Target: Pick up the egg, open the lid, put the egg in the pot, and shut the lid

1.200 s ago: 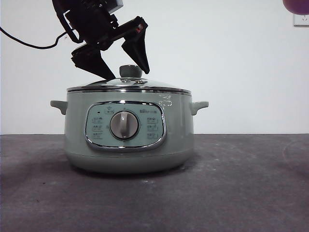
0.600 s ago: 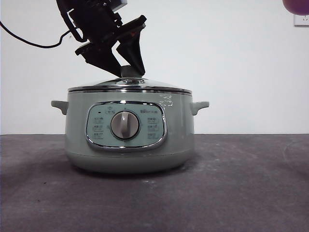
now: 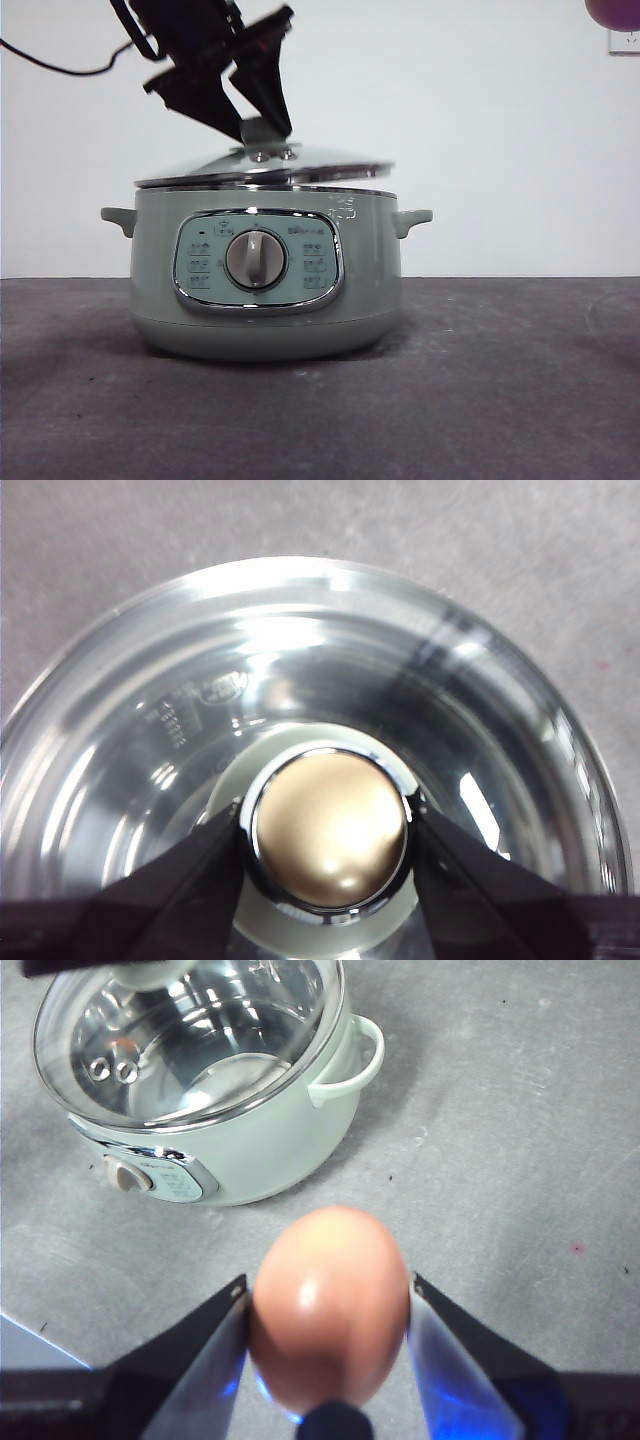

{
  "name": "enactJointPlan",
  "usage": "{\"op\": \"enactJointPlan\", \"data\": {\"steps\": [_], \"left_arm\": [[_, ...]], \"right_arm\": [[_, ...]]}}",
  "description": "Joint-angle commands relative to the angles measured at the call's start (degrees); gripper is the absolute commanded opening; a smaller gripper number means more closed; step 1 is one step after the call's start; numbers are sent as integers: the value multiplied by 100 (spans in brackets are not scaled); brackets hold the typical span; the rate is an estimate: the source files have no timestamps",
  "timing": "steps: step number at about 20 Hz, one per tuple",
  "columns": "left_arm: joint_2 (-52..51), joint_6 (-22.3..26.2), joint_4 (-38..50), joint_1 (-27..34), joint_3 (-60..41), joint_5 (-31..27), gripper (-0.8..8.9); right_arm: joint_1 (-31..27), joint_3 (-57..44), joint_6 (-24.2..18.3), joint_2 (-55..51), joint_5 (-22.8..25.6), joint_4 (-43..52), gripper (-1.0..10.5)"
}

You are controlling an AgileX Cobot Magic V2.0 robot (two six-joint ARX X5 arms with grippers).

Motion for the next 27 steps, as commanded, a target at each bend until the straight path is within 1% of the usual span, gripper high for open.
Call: {"op": "enactJointPlan", "data": {"steps": [1,3,6,9,11,13,15,19,21,23,25,27], "left_arm": [[-345,-74,118,13,15,59,-9],[-590,-74,92,15,15,59,-9],[-1121,-74,-101,15,15,39,-9],[-1849,-52,-612,13,15,-267,-9],[-2347,-50,-957,15,15,-356,-9],[-2907,-31,-1410,13,15,-442,-9],[-3386,-31,-1871,13,15,-527,-9],[-4100,-76,-2555,13,15,-612,-9],[-4376,-92,-2774,13,15,-741,-9],[-4586,-208,-2927,13,15,-734,-9],[-4717,-256,-3012,13,15,-737,-9],[-4752,-317,-3080,13,15,-737,-9]], "right_arm": [[4,-4,-28,0,-4,61,-16],[4,-4,-28,0,-9,136,-17],[11,-4,-24,55,-33,518,-17],[17,-2,-2,382,-472,916,-17],[90,26,-4,754,-476,1217,-17],[304,243,-4,1322,-472,1534,-17],[529,697,-42,2013,-470,1690,-17],[977,1989,-260,3622,-444,1725,-17],[1121,2667,-356,4446,-417,1722,-17],[1257,3281,-446,5206,-404,1727,-17],[1392,3790,-640,5893,-153,1731,-17],[1484,4033,-872,6391,42,1799,-17]]}}
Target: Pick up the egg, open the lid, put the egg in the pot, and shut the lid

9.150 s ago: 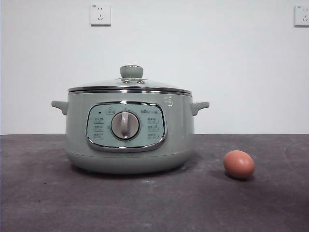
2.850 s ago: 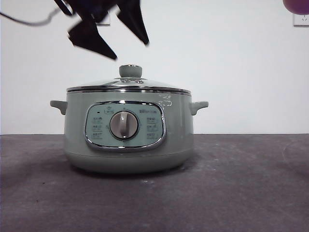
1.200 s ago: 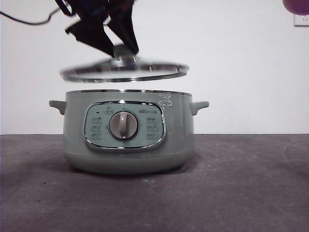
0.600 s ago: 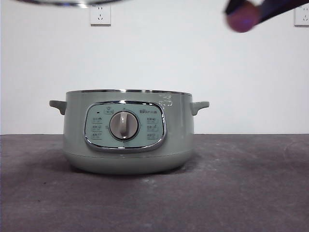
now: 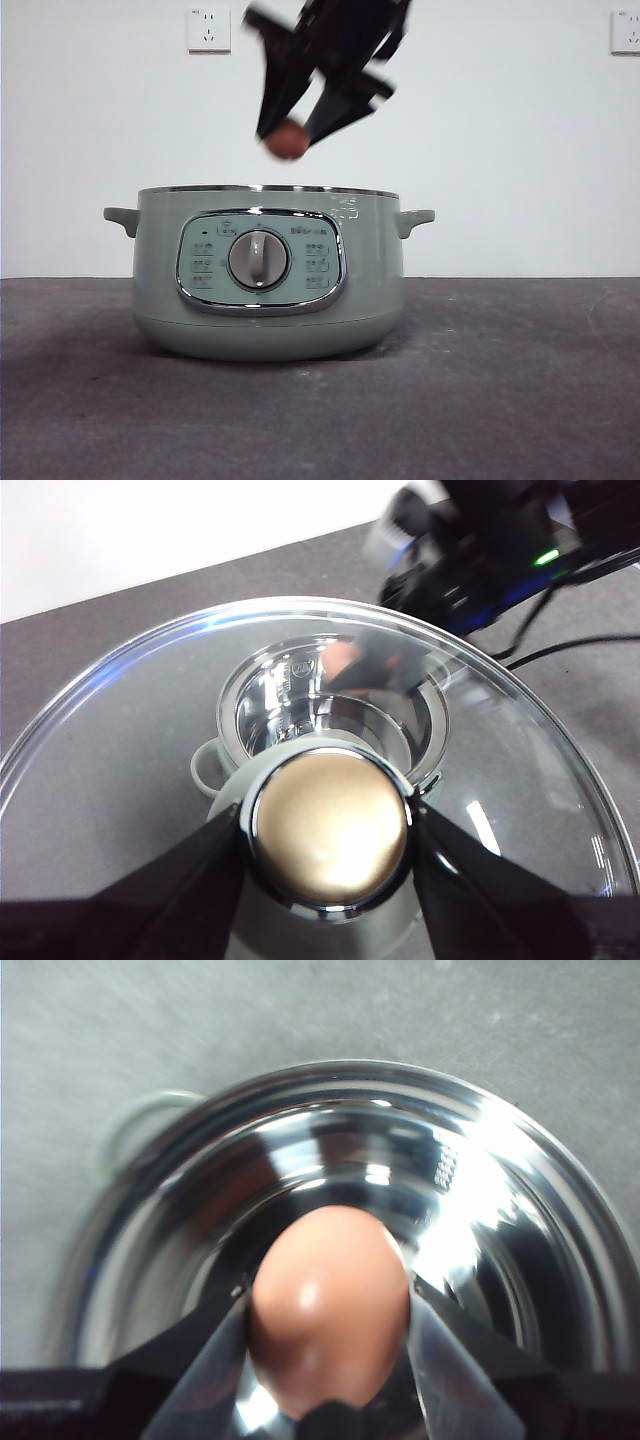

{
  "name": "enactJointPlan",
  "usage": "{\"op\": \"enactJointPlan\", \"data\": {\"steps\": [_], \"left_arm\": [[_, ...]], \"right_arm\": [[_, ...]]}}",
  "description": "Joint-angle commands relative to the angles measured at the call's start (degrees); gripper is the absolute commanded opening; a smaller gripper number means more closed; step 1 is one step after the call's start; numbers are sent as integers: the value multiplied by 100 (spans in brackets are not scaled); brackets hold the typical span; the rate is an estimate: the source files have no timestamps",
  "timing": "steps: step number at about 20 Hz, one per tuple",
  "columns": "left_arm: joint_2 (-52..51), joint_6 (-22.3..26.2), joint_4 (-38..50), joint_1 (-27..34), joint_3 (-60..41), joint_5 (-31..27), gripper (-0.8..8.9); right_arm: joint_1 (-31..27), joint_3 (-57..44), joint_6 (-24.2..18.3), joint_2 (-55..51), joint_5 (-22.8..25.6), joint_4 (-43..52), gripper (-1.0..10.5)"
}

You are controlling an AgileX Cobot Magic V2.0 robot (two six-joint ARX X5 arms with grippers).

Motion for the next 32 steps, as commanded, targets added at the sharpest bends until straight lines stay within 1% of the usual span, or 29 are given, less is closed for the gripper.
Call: {"op": "enactJointPlan", "data": {"steps": [1,4,8,14,15,16,17,18,19,22,24,25,26,28,29,32], "left_arm": [[-55,-107,201,9,17,13,-9],[-55,-120,197,9,17,15,-9],[-55,-120,197,9,17,13,-9],[-55,-120,197,9,17,13,-9],[-52,-120,199,9,17,13,-9],[-52,-120,199,9,17,13,-9],[-42,-118,199,9,17,11,-9],[-9,-116,205,9,17,13,-9],[42,-105,229,9,17,13,-9],[271,15,439,9,17,22,-9],[529,59,612,9,17,68,-9],[732,149,758,9,17,70,-9],[946,203,922,9,17,90,-9],[1475,245,1366,7,17,337,-9],[1744,247,1604,4,17,422,-9],[2470,352,2155,-2,17,422,-9]], "right_arm": [[92,111,-363,452,210,149,-17],[103,111,-452,903,389,348,-17],[96,111,-472,1246,391,350,-17],[129,111,-472,1432,372,107,-16],[131,111,-470,1429,367,103,23],[131,111,-466,1425,376,103,161],[129,114,-468,1384,376,109,354],[129,142,-459,1287,378,105,496],[127,197,-448,1161,398,109,513],[92,247,-439,348,713,-28,510],[42,247,-402,-457,1333,-452,508],[-15,247,-313,-977,1650,-702,508],[-79,247,-149,-1478,1812,-892,507],[-251,247,72,-2476,1847,-1169,507],[-310,247,90,-2876,1849,-1270,507],[-372,247,90,-3805,1849,-1624,507]]}}
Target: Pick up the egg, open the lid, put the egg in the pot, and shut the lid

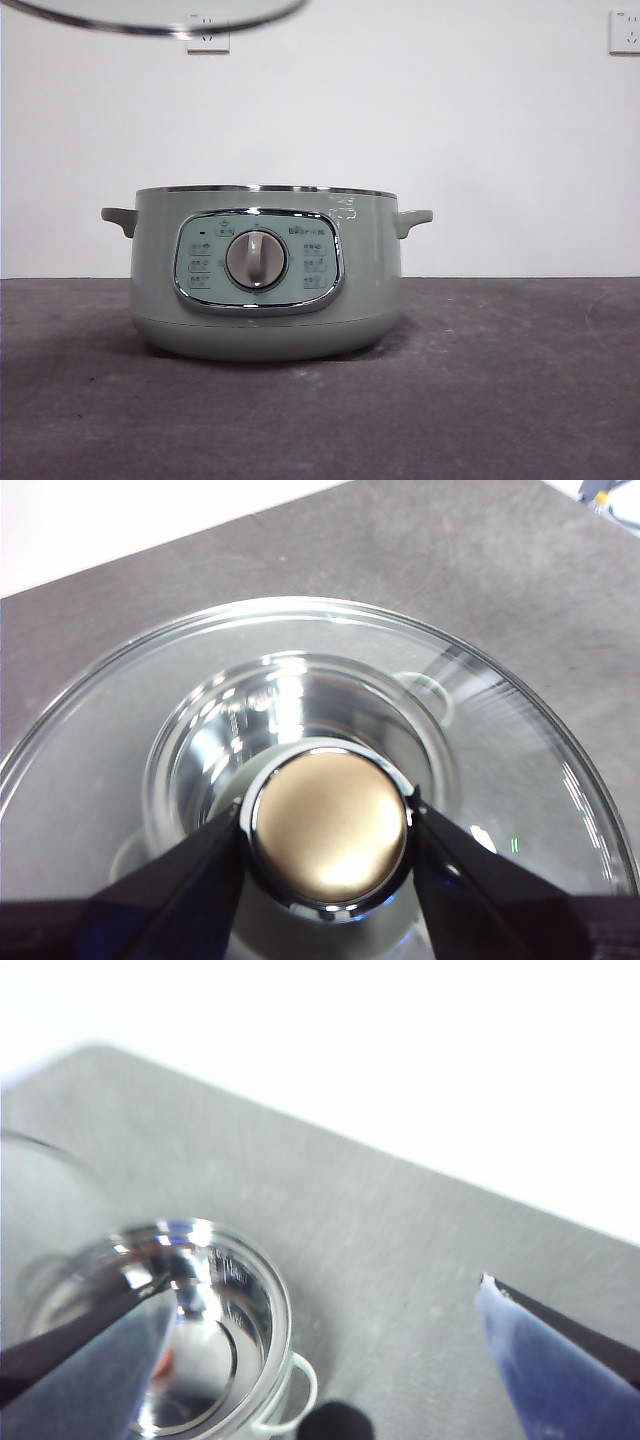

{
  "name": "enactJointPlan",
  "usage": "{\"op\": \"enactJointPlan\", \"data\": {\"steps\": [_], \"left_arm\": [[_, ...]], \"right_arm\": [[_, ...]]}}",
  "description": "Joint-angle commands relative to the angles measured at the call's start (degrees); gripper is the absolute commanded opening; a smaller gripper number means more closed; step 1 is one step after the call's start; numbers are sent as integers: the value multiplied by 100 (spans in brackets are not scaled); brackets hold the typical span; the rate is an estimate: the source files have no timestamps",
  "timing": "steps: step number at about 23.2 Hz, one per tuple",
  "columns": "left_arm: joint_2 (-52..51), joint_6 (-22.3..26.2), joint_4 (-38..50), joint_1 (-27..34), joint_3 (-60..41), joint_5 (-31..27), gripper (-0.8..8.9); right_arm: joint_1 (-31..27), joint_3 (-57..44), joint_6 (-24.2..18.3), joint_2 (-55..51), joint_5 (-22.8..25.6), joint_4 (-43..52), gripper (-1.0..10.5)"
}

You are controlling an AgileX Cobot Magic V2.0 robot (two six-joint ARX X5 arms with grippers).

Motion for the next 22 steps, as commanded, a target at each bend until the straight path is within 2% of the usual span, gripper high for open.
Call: {"op": "enactJointPlan", "data": {"steps": [1,9,22], "left_arm": [[417,111,525,-4,24,4,-9],[1541,162,1316,-2,24,114,-9],[2426,157,1799,-7,24,131,-9]], "right_arm": [[2,-9,94,-481,0,-243,506],[4,-9,304,-1550,-9,-1084,505],[4,-9,358,-2055,22,-1666,505]]}}
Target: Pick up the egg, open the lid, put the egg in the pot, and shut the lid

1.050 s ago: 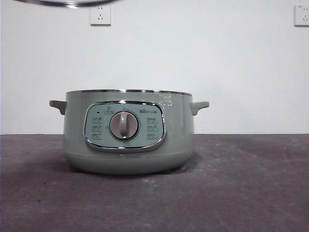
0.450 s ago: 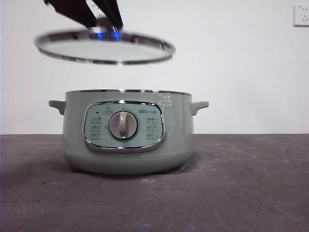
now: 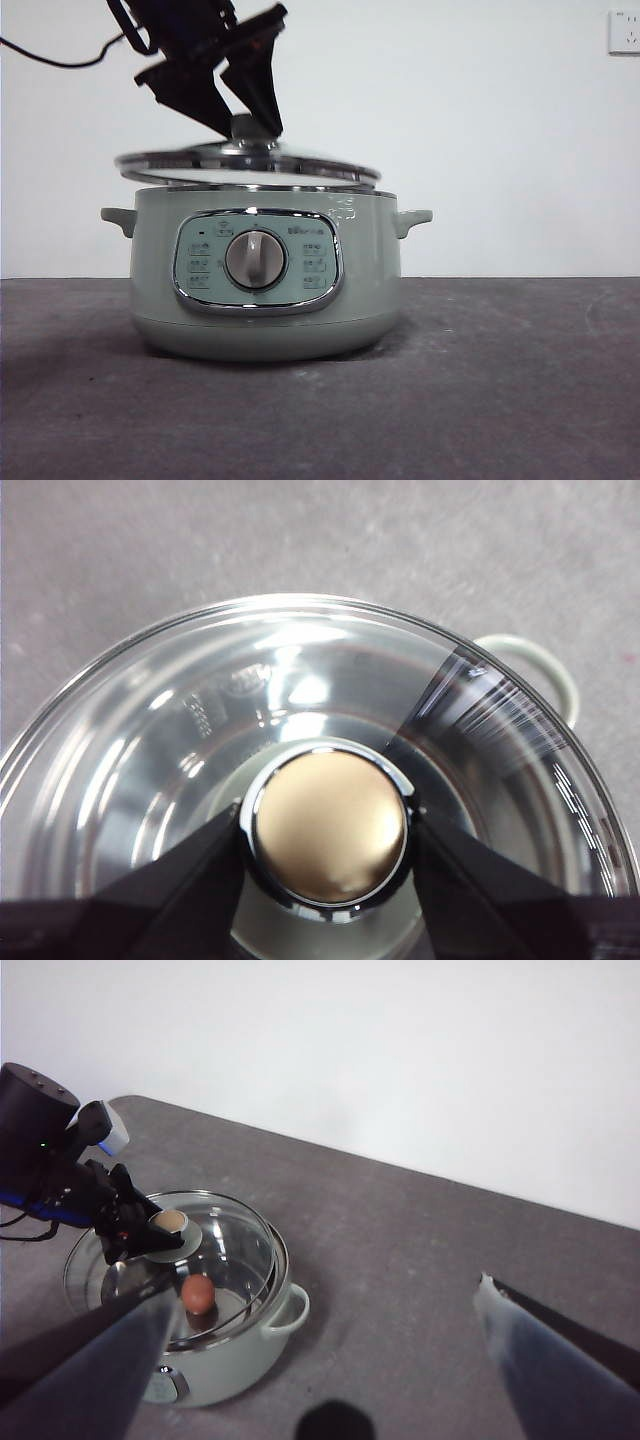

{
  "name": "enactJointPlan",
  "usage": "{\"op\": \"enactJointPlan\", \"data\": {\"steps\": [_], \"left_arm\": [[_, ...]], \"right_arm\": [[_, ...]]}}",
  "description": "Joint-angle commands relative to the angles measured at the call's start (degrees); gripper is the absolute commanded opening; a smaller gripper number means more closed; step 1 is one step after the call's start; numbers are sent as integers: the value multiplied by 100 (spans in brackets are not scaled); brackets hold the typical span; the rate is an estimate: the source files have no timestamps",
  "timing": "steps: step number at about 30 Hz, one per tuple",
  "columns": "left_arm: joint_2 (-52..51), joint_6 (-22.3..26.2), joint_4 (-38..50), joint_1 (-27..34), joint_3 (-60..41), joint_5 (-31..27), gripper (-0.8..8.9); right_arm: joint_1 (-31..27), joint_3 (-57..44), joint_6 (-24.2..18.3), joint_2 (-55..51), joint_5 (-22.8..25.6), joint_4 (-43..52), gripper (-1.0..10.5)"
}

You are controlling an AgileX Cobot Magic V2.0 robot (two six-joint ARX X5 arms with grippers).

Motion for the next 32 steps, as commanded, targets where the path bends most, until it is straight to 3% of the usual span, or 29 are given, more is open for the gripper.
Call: {"op": "enactJointPlan", "data": {"steps": [1,32], "left_arm": [[2,66,319,-11,28,48,-9],[411,-7,437,-120,28,160,-9]], "right_arm": [[4,-11,61,-4,17,-52,505],[4,-11,59,20,7,-396,505]]}}
